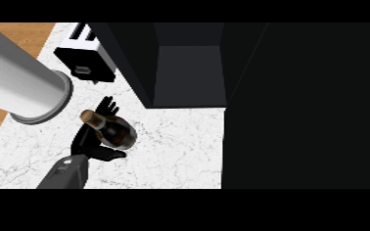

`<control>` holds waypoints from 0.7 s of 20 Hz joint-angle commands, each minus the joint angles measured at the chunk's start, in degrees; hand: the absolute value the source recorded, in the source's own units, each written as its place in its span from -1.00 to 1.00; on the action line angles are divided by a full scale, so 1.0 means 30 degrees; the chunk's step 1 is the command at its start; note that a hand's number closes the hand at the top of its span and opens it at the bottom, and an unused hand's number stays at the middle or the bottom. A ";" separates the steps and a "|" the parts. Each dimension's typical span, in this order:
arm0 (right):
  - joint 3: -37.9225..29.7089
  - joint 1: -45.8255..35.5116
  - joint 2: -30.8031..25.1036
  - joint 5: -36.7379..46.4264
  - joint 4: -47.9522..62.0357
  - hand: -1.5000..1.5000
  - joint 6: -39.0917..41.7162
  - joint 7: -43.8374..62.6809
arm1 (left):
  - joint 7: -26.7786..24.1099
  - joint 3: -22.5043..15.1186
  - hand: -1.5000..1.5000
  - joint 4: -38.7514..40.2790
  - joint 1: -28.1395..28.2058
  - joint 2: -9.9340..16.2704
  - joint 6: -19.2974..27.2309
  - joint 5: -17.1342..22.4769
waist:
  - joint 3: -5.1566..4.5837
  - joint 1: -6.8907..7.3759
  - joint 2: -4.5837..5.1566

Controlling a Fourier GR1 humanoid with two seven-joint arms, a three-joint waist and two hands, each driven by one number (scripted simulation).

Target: Pick up the wine, place it into the cabinet and close the cabinet

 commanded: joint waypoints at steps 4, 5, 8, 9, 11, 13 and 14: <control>0.0012 -0.0129 0.0152 0.0077 0.0438 -1.00 0.0140 -0.0382 | -0.1767 0.0032 -1.00 0.1101 -0.0076 0.0221 -0.2013 0.0033 | 0.0004 0.0060 -0.0016; -0.0273 -0.0087 -0.0146 -0.0787 -0.0143 -1.00 0.0019 0.0495 | -0.2001 -0.0065 1.00 0.1101 -0.0207 -0.0901 -0.0894 -0.0057 | -0.0002 -0.0003 -0.0011; -0.0545 0.0291 0.0028 -0.0803 -0.0030 -1.00 0.0000 0.0183 | -0.2292 -0.0361 1.00 0.1069 0.0378 -0.0531 -0.1801 -0.0238 | 0.0009 0.0053 -0.0034; 0.0731 -0.1137 0.0564 0.1094 0.1165 -1.00 -0.0593 -0.0010 | -0.1943 -0.0255 1.00 0.1265 -0.0553 0.0279 -0.2345 -0.0235 | -0.0010 0.0073 0.0027; -0.0160 -0.1032 -0.0121 0.0064 0.0700 -1.00 -0.0172 0.0217 | -0.2256 -0.0115 1.00 0.2100 -0.0435 0.0169 -0.2385 -0.0206 | -0.0016 -0.0063 0.0047; 0.0653 -0.0520 0.0406 0.0403 -0.1028 -1.00 -0.1020 0.1276 | -0.1974 -0.0429 1.00 0.1622 -0.0574 -0.0426 -0.1757 -0.0395 | -0.0008 -0.0029 -0.0017; -0.0204 -0.0915 -0.0070 0.0078 0.0287 -1.00 -0.0493 0.0644 | -0.2203 -0.0257 1.00 0.2098 -0.0664 -0.0430 -0.1750 -0.0320 | -0.0012 -0.0061 0.0032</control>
